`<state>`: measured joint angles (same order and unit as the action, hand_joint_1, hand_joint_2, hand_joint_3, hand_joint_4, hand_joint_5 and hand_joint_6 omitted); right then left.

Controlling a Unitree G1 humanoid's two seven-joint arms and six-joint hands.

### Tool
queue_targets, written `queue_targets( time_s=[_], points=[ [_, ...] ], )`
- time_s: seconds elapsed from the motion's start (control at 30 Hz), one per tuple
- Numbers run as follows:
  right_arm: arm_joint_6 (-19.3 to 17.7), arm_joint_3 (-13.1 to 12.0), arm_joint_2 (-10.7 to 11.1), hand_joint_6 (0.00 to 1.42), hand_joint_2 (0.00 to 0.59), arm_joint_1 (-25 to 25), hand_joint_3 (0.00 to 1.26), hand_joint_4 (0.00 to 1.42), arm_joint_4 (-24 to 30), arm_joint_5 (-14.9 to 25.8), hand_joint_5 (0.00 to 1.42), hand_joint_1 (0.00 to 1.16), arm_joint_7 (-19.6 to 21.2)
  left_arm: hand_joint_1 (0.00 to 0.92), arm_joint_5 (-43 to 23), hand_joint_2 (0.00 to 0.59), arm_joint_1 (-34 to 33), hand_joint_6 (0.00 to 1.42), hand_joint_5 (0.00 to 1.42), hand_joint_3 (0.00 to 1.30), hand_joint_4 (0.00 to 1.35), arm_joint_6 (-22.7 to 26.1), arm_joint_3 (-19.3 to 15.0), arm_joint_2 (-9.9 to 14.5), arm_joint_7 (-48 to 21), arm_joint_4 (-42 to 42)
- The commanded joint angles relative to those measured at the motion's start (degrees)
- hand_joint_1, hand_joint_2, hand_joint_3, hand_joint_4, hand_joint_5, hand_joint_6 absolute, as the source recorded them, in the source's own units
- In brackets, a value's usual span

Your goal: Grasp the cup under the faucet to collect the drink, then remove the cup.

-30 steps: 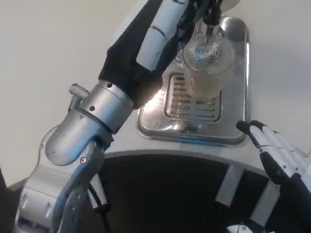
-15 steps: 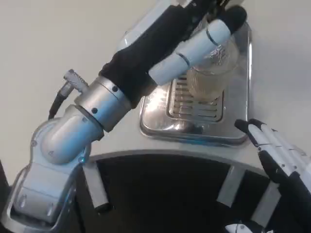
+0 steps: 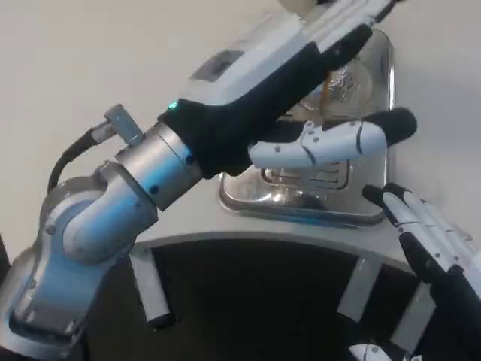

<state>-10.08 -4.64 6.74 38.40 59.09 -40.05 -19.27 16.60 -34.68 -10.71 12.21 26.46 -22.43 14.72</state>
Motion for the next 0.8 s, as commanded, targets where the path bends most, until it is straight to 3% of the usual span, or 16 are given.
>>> queue_targets(
  time_s=[0.03,0.17,0.2,0.23,0.27,0.3,0.33,0.47,0.8],
  points=[
    [2.1,0.2,-2.8,0.08,0.308,1.3,0.05,0.0,0.9,1.7,0.03,0.65,0.7,0.0,2.7,0.214,0.8,0.0,0.0,0.0,0.0,-4.0,1.6,0.8,-0.8,-1.3],
    [5.6,0.9,-7.2,0.08,0.275,1.0,0.04,0.0,0.9,3.5,0.03,0.6,1.5,0.0,3.9,0.213,1.2,0.0,0.0,0.0,0.0,-5.7,1.6,0.5,0.0,-2.4],
    [6.0,1.1,-7.9,0.08,0.289,0.7,0.04,0.0,0.9,3.4,0.03,0.63,1.5,0.0,3.8,0.214,1.3,0.0,0.0,0.0,0.0,-5.9,1.5,0.4,0.2,-2.7],
    [6.5,1.3,-8.6,0.08,0.31,0.2,0.04,0.0,0.9,3.2,0.03,0.76,1.4,0.0,3.7,0.215,1.4,0.0,0.0,0.0,0.0,-6.0,1.4,0.3,0.2,-3.0],
    [7.2,1.6,-9.4,0.08,0.31,-0.4,0.04,0.0,0.9,2.9,0.03,0.99,1.4,0.0,3.8,0.217,1.5,0.0,0.0,0.0,0.0,-6.2,1.3,0.4,0.4,-3.2],
    [7.6,1.8,-9.9,0.08,0.281,-0.8,0.02,0.0,0.9,2.6,0.02,1.11,1.2,0.0,4.0,0.224,1.6,0.0,0.0,0.0,0.0,-6.3,1.2,0.4,0.4,-3.4],
    [8.3,2.2,-10.5,0.08,0.27,-1.4,0.02,0.0,0.9,2.2,0.02,1.15,1.1,0.0,4.0,0.226,1.7,0.0,0.0,0.0,0.0,-6.4,1.2,0.5,0.5,-3.5],
    [13.0,4.2,-12.5,0.08,0.244,-5.0,0.02,0.0,0.4,-0.1,0.01,1.16,2.1,0.0,4.4,0.228,2.2,0.0,0.0,0.0,0.0,-7.1,0.9,0.8,1.0,-4.3],
    [17.4,5.7,-13.4,0.09,0.195,-11.2,0.01,0.0,-6.8,0.4,0.01,1.16,9.1,0.0,4.8,0.229,2.6,0.0,0.0,0.0,0.0,-8.1,0.8,1.0,1.3,-5.4]
  ],
)
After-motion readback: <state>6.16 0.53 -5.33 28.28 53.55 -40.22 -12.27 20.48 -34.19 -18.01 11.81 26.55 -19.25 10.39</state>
